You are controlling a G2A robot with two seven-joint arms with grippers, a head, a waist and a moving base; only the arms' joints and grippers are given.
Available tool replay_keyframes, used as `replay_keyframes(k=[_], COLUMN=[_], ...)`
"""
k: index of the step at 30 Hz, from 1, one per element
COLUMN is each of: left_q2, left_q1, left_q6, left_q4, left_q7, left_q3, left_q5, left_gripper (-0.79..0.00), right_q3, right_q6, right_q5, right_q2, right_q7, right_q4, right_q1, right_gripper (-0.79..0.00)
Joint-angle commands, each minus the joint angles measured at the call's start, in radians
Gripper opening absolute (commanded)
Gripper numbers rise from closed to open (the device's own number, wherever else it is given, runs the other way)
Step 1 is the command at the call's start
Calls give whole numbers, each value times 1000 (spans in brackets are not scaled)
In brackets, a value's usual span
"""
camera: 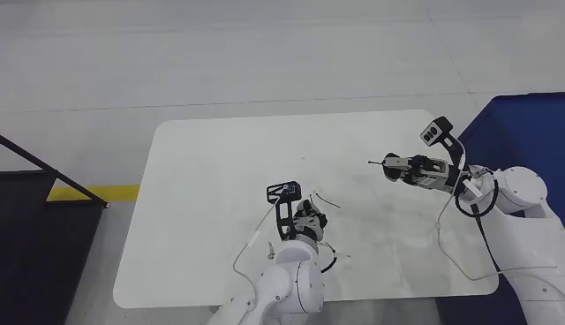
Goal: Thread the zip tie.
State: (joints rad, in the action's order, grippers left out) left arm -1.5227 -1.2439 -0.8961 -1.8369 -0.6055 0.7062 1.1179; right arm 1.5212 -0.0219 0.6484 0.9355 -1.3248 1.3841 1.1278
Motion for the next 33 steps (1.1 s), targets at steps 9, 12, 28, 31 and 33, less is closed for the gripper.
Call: replay_keyframes(k=[9,12,28,31,33], left_q2=[0,-8,-42,-35,-32], left_q1=[-20,-71,-163,-166,-152], left_q6=[4,2,131,197,219], left_q4=[-15,-74,-153,-100,-49], left_q7=[41,219,645,720,813], left_q3=[33,55,23,-10,-47], left_q5=[-31,-47,-175,-85,-45], left_gripper=[-785,-785,-785,-785,-785], right_q3=[-5,-4,10,-12,-30], right_q6=[-81,-165,-56,-18,11], right_q5=[-72,-101,-45,-64,-91], right_q2=[0,-2,-7,-7,-8], right_q7=[57,36,30,34,20], right_q4=[45,94,82,112,118], right_q1=[22,91,149,164,165], right_gripper=[-785,-785,-785,-785,-785])
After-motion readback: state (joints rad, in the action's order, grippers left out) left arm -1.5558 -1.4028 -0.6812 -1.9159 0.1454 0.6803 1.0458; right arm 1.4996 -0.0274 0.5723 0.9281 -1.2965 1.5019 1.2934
